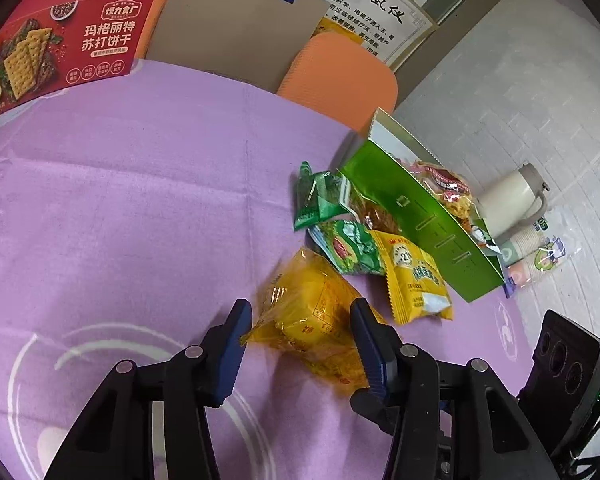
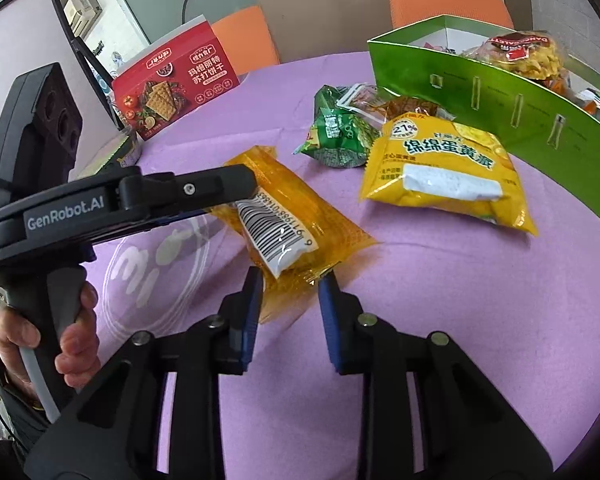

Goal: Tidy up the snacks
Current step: 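Close both tools on the orange transparent bag and lift it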

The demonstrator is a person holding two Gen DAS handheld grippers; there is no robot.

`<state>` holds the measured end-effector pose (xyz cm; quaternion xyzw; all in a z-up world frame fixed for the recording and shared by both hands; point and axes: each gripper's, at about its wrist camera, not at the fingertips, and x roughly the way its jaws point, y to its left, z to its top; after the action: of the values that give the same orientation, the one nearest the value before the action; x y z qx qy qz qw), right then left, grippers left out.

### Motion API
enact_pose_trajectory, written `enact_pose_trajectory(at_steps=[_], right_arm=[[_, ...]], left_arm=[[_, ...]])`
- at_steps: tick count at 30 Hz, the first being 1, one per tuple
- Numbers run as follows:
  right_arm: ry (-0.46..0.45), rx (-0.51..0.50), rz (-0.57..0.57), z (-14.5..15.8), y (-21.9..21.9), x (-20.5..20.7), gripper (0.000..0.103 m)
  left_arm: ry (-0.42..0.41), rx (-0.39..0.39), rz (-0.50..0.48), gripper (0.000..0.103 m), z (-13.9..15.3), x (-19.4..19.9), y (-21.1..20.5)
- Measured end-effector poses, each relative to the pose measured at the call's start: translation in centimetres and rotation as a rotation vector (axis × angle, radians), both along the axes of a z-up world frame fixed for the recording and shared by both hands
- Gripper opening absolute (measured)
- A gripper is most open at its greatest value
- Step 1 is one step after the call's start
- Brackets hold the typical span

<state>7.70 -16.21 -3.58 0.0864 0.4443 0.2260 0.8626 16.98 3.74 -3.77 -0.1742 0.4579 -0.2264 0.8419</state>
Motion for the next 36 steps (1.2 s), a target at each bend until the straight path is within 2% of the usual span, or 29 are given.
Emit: enact_pose_trajectory(at_steps=[5,8,12,15,17,19,25,30,36], right_arm=[[-0.027,-0.034,-0.016,1.1,-2.2,-4.1,0.033],[-0.004,-0.017,-0.011,0.6,-3.1,-5.7,0.034],[-0.014,-0.005,-0.028,0.2,-5.2,-7.6,0.047],[-0.047,0.014,-0.059,0.8,-6.4,-7.9,0.051],[-0.067,0.029,-0.081,1.1,-7.0,-7.8,0.052],[-0.074,0.042,-0.098,1.3,-7.4,-7.4,0.053],[-0.094,0.032,-0.097,1.5,-7.2,-5.2,0.053],[-0.085,0.061,-0.049,1.1,-6.2,-4.0,0.053],[-0.058,0.056,0.056,0.1,-4.3,-5.7,0.053]], left_arm=[[-0.02,-0.009,-0.035,0.052,0.9,-2.9,-1.8],[-0.041,-0.003,-0.084,0.052,1.5,-4.5,-3.8],[-0.02,0.068,-0.091,0.052,1.1,-5.3,-6.1],[0.008,0.049,-0.039,0.055,0.8,-6.7,-5.1],[0.015,0.023,-0.004,0.063,0.8,-8.1,-4.1],[0.02,0.003,0.023,0.066,0.8,-9.4,-3.2],[0.051,-0.037,0.024,0.066,0.5,-11.3,-3.1],[0.067,-0.067,0.007,0.066,0.0,-12.0,-3.6],[0.078,-0.051,0.04,0.066,-0.8,-11.0,-3.8]])
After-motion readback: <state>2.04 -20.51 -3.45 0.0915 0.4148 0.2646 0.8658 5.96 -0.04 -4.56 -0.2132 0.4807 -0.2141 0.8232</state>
